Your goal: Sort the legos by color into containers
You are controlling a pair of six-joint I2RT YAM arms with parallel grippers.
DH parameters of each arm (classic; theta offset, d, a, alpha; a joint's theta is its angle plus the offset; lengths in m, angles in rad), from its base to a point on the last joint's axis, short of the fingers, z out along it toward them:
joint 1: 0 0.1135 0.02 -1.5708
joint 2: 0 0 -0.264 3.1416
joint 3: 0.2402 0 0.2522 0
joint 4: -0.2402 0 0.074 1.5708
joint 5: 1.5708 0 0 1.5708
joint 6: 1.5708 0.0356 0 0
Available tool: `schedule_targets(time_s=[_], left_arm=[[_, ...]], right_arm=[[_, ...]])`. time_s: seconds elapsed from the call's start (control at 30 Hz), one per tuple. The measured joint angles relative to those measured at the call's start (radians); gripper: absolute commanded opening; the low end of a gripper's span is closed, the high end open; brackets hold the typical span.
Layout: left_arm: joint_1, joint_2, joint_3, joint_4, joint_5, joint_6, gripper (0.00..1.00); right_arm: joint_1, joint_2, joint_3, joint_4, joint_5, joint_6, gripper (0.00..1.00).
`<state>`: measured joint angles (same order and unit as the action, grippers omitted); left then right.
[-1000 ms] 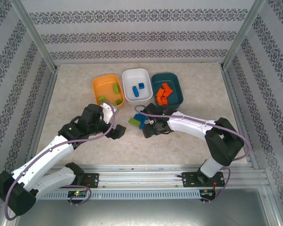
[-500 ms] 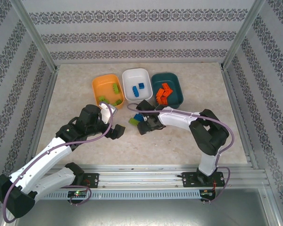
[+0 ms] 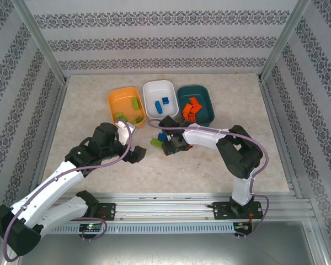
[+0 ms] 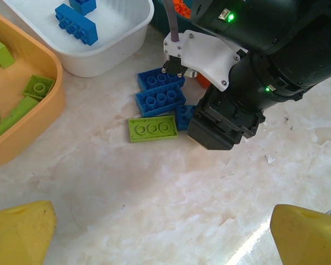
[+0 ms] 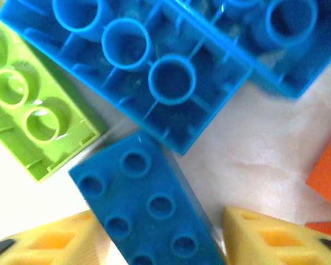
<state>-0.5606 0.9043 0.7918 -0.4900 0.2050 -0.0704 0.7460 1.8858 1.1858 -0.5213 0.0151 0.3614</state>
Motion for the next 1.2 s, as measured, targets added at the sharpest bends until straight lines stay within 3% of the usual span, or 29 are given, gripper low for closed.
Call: schedule_targets(time_s=[0.5,0.8,1.0,1.2], left_arm=[[0.000,-0.010,0.000,0.000,-0.019,0.000,1.00],[0.003,-0.018,0.000,0.000,-0.056,0.000,1.00],[0.005,-0.026,0.000,-0.005,-0.114,0.000,1.00],[0.005,-0.013,0.000,-0.024,-0.150,0.000,1.00]], right_arm=[[0.095,-0.159,-0.113,0.025,-0.012,0.061,0.40],[0.065,-0.330,-0.110,0.002,-0.014,0.077,0.39],[-0.054,-0.319,0.037,-0.019,-0.016,0.068,0.39],[-0.162,-0.124,0.317,0.000,-0.041,0.053,0.38]])
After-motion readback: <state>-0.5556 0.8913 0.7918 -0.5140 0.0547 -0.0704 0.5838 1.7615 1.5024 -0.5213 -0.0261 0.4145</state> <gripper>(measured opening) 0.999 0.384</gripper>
